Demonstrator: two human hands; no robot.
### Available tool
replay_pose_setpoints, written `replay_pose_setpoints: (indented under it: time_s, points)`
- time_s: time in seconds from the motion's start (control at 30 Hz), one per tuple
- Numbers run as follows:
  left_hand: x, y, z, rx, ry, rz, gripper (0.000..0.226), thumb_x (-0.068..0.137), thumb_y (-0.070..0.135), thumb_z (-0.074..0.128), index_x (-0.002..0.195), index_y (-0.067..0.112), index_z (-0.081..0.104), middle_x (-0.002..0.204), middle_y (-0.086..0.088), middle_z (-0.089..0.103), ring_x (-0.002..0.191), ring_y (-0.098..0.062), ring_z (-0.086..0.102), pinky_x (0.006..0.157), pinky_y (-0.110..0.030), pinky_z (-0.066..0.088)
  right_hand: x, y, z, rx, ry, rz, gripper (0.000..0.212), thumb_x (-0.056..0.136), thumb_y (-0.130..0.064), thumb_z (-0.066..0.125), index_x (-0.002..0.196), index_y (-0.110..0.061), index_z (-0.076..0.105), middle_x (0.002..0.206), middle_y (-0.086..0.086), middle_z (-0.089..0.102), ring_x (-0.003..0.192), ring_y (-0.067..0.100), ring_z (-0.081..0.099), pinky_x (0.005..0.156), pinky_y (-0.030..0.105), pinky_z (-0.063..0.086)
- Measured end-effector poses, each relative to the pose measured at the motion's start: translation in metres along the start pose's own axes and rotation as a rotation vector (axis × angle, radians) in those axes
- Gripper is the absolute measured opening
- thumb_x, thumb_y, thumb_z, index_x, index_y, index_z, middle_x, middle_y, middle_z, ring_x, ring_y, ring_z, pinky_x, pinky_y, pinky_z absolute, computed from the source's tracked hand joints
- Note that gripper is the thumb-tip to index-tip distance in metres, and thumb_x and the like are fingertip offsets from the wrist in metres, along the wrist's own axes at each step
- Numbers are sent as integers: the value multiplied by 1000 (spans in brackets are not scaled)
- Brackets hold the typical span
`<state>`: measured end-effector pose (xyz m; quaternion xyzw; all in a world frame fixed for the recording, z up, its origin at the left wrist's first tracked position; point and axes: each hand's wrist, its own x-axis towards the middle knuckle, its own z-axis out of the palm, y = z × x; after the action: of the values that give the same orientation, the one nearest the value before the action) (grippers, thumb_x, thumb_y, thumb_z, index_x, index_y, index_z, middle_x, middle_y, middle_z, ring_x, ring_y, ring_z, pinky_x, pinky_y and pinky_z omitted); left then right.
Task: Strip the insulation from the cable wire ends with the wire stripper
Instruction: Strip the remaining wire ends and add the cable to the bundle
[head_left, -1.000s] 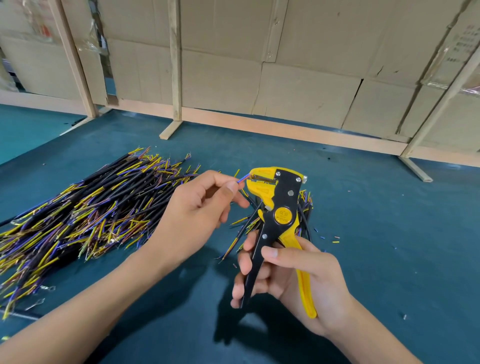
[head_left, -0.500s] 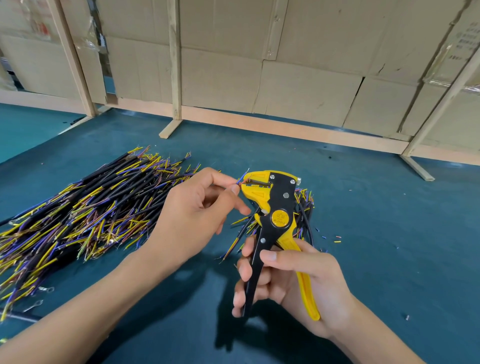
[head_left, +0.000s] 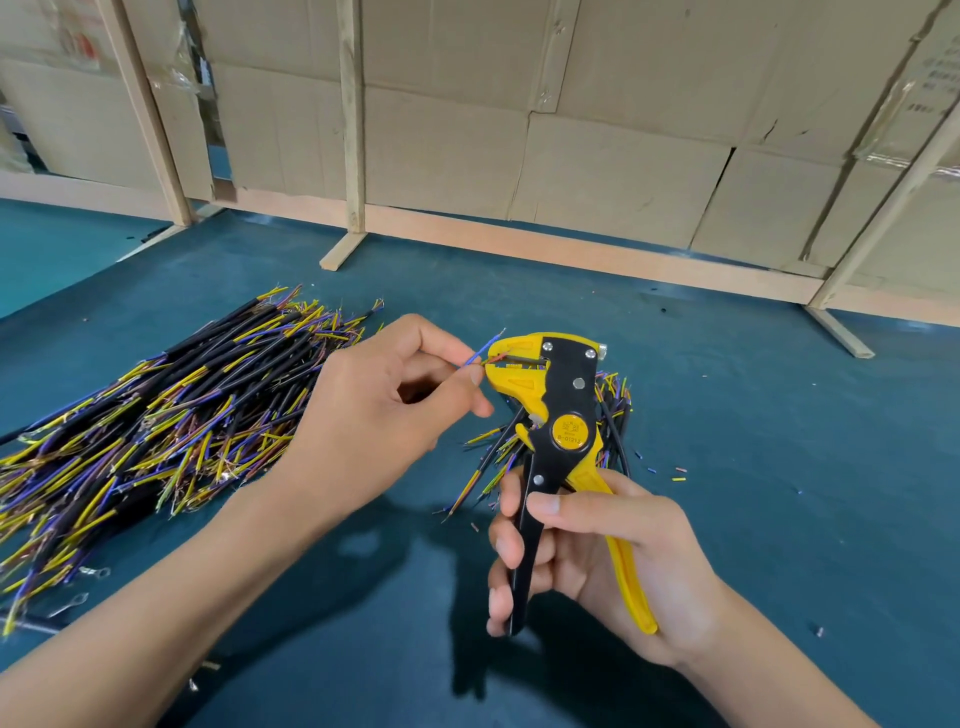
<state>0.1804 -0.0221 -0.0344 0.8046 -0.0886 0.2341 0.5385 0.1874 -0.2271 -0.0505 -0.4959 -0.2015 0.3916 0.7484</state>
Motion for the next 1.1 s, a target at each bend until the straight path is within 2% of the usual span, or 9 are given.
replay_pose_setpoints:
  time_s: [0.07, 0.17, 0.27, 0.47, 0.63, 0.8, 0.93, 1.1]
  points:
    - [1, 0, -5, 61, -31, 39, 6, 93, 30, 67, 90, 27, 63, 79, 14, 76, 53, -27, 52, 53, -40, 45, -1, -1, 0, -15, -2, 3, 20, 85, -18, 65, 98, -4, 60, 78, 18, 57, 65, 37, 63, 71, 54, 55]
    - [2, 0, -10, 103, -55, 84, 6, 91, 32, 66, 91, 27, 64, 79, 17, 75, 67, -18, 60, 64, -43, 47, -1, 0, -1, -42, -2, 13, 21, 84, -20, 67, 96, -5, 60, 76, 17, 56, 64, 37, 63, 70, 52, 54]
    - [3, 0, -13, 133, -63, 121, 4, 92, 29, 68, 92, 27, 66, 78, 18, 75, 75, -32, 64, 71, -50, 46, 0, 0, -3, -75, -6, 11, 24, 83, -22, 71, 97, -5, 60, 78, 17, 58, 65, 38, 63, 72, 54, 52]
    - [5, -1, -20, 156, -117, 148, 3, 88, 29, 67, 91, 27, 66, 76, 17, 75, 70, -26, 62, 68, -45, 45, 0, 2, -6, -87, -18, 19, 24, 83, -21, 69, 99, -4, 61, 81, 18, 59, 68, 38, 65, 75, 55, 51]
    - [6, -1, -22, 166, -123, 169, 3, 89, 29, 67, 91, 27, 66, 78, 15, 75, 69, -30, 62, 66, -46, 45, -1, 2, -4, -101, -17, 27, 22, 83, -21, 69, 95, -5, 60, 75, 16, 57, 64, 36, 64, 71, 52, 51]
    - [6, 0, -23, 172, -107, 170, 3, 89, 28, 68, 91, 27, 66, 77, 15, 75, 69, -34, 61, 66, -51, 46, -1, 0, -3, -128, 4, 35, 32, 82, -21, 68, 86, 5, 50, 71, 14, 55, 59, 33, 62, 67, 48, 50]
    - [6, 1, -24, 162, -114, 168, 4, 91, 25, 71, 91, 25, 67, 77, 14, 75, 72, -30, 60, 68, -48, 42, -1, 0, -1, -134, 18, 32, 17, 86, -14, 63, 85, -1, 53, 68, 14, 51, 54, 31, 60, 64, 46, 50]
    - [6, 2, -25, 168, -121, 165, 6, 92, 23, 73, 89, 26, 68, 74, 13, 74, 70, -38, 57, 66, -47, 41, -2, -2, -1, -145, 29, 41, 10, 86, -12, 60, 80, -6, 56, 64, 13, 49, 48, 28, 57, 56, 39, 51]
